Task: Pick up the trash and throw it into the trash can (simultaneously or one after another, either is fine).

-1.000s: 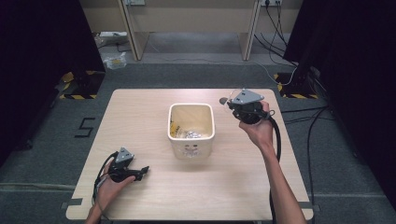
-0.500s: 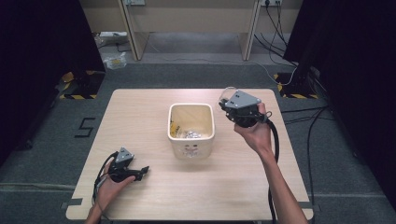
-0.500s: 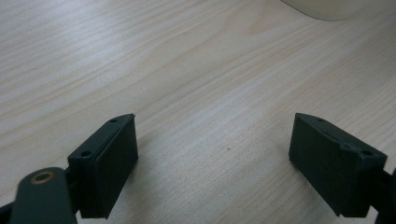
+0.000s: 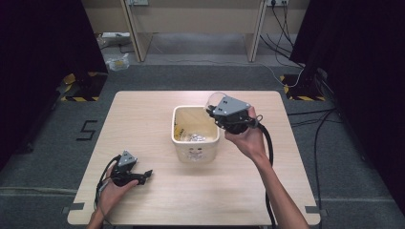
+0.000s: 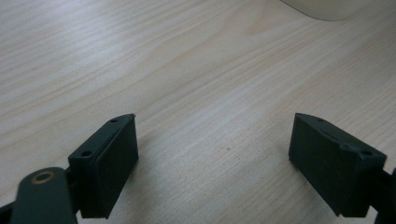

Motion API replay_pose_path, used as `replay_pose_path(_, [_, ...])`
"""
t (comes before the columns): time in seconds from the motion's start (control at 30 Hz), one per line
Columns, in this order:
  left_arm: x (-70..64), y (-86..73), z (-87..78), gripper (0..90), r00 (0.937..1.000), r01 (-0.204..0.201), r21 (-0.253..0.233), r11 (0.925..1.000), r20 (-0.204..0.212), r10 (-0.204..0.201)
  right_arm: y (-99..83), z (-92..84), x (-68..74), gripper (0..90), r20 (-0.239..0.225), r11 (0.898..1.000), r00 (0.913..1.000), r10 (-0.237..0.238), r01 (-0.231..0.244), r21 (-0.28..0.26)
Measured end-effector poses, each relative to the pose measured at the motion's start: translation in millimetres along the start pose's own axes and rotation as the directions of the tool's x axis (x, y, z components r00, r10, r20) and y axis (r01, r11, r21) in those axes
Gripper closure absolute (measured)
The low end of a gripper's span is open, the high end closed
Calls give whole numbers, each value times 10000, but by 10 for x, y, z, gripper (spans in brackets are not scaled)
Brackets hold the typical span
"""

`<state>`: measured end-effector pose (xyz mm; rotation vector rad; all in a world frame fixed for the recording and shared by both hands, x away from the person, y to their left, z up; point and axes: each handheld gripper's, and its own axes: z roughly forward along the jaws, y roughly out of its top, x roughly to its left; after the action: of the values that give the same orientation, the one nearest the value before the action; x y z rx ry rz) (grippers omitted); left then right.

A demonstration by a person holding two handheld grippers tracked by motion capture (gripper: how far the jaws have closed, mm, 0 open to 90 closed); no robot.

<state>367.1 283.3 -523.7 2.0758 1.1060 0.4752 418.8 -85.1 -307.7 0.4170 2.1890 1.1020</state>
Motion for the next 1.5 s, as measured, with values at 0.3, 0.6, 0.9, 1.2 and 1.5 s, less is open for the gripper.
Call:
replay_pose_path(0.3, [-1, 0, -1, 149, 10000, -5, 0, 10000, -2, 5, 40, 247, 202, 836, -901, 9996, 9959, -72, 97, 271])
replay_pose_path(0.6, [-1, 0, -1, 152, 10000, -13, -8, 10000, 6, 13, 10, 482, 338, 834, -1554, 9971, 9878, -75, 192, 738])
replay_pose_path(0.9, [-1, -1, -1, 152, 10000, -7, -8, 10000, 9, 7, -51, 602, 372, 829, -1814, 9936, 9833, 141, 65, 1124])
replay_pose_path(1.2, [-1, -1, -1, 152, 10000, -6, -9, 10000, 9, 6, -112, 660, 388, 823, -2012, 9902, 9792, 251, 34, 1399])
replay_pose_path(1.5, [-1, -1, -1, 152, 10000, -9, -8, 10000, 9, 9, -122, 686, 400, 735, -2055, 9891, 9778, 421, -119, 1465])
